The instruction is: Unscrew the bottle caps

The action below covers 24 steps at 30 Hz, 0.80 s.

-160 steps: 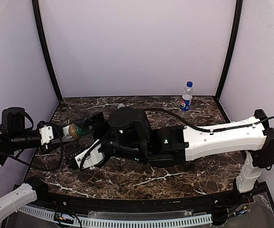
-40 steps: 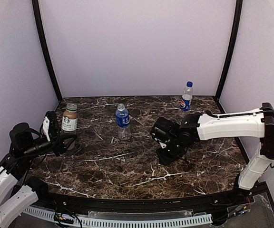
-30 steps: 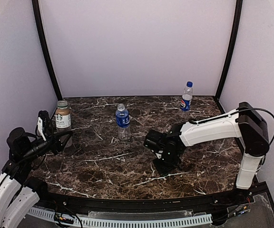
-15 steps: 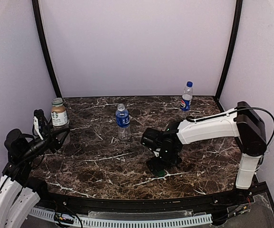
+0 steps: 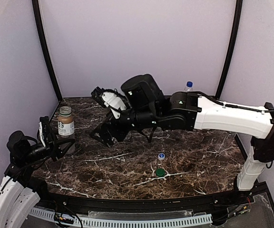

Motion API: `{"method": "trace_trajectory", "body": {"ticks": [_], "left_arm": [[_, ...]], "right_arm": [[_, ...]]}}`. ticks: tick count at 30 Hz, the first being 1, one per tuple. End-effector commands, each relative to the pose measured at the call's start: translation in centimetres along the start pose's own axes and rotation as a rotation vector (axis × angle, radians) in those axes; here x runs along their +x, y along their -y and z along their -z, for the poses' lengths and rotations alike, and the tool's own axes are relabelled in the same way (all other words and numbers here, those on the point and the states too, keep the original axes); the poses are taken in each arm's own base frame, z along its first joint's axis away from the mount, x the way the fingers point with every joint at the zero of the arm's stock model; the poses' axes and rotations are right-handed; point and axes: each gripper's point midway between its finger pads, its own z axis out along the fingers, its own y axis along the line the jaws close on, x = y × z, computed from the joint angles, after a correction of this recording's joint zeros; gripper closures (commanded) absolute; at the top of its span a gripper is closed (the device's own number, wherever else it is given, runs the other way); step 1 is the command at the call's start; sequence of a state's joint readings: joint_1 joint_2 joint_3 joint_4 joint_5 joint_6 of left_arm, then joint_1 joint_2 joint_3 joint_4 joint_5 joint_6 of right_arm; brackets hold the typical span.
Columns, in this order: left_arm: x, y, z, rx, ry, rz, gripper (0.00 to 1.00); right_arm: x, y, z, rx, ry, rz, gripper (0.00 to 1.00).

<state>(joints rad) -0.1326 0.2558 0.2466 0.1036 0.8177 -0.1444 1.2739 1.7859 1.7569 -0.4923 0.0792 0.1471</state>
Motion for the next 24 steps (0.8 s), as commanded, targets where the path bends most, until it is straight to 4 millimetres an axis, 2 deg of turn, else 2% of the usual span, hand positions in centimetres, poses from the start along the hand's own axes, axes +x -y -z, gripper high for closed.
{"method": "trace_trajectory", "body": {"ticks": [1,3,6,9,13,16,24], "left_arm": [[0.2,2.7,0.2,0.165,0.004,-0.052,0.58],[0.3,3.0,0.2,0.187,0.002,-0.052,0.58],[0.6,3.1,0.2,0.201,0.000,-0.043,0.58],[0.8,3.0,0.2,0.196,0.000,-0.037,0.58],[1.0,3.0,0.2,0.194,0.000,-0.033,0.58],[1.0,2.9,0.2,0.191,0.002,-0.033,0.58],[1.0,2.7,0.2,0.174,0.007,-0.039,0.58]], "right_arm": [[-11.2,-4.5,3.3,-0.253,0.506,0.159,0.01],[-12.7,-5.1,2.9,-0.278,0.549,0.153,0.01],[-13.6,-5.6,0.2,-0.308,0.546,0.125,0.01],[-13.8,-4.6,-2.7,-0.270,0.480,0.056,0.02],[-13.7,-3.7,-4.6,-0.247,0.443,-0.013,0.06],[-12.9,-3.3,-5.7,-0.263,0.414,-0.046,0.13],[-10.9,-3.9,-7.4,-0.339,0.345,-0.099,0.38]]}}
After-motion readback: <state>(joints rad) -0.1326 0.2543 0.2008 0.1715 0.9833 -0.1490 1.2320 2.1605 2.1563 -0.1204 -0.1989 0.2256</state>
